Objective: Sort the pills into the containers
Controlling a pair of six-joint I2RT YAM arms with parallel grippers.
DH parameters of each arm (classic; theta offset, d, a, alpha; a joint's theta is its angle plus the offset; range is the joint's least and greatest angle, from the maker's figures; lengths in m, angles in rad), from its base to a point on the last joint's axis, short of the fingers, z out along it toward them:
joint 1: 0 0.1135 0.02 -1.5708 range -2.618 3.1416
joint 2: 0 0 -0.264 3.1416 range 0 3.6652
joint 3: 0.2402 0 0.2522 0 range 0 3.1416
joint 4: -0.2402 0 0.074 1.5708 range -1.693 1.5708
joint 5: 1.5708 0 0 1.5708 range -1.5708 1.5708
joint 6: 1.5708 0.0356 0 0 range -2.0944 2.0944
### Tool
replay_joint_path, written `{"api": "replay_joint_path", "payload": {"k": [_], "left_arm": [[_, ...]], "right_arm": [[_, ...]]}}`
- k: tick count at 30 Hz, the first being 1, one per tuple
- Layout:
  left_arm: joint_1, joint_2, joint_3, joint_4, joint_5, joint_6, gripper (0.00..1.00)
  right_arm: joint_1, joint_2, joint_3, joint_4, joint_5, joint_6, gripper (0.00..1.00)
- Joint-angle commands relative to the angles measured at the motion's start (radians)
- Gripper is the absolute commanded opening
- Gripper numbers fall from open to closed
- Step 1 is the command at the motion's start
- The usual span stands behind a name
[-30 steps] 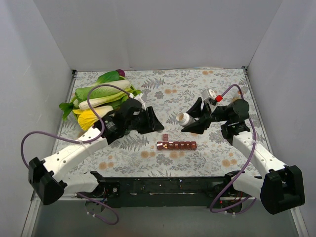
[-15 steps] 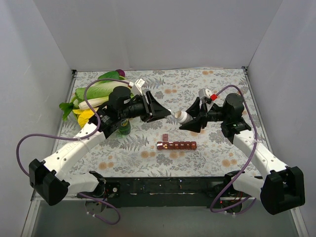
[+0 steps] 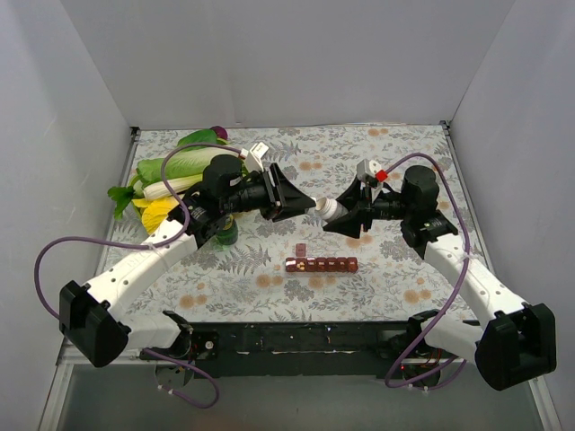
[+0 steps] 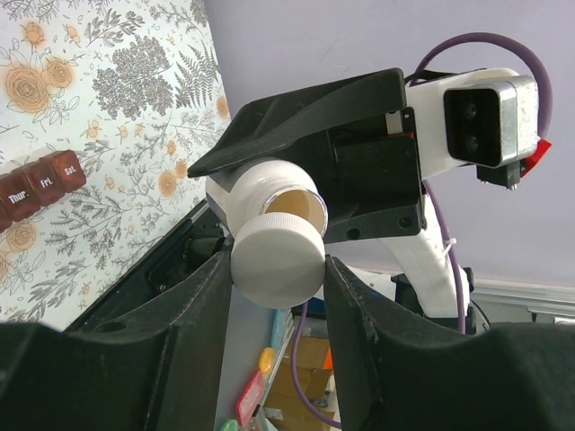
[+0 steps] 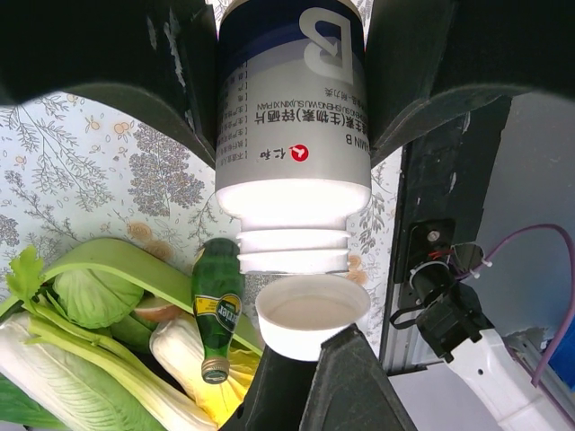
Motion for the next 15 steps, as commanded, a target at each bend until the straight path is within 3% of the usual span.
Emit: {"api": "replay_joint_path", "payload": {"k": [1, 15], "left_arm": [[0.004, 0.008, 0.024, -0.011, -0.006, -0.004, 0.25], [0.004, 0.028, 0.039, -0.026, -0.015, -0.004, 0.24]], "right_arm": [[0.017, -0.002, 0.061, -0.045, 0.038, -0.061, 0.05], [0.062, 0.005, 0.079, -0.119, 0.107, -0.131, 0.04]]}}
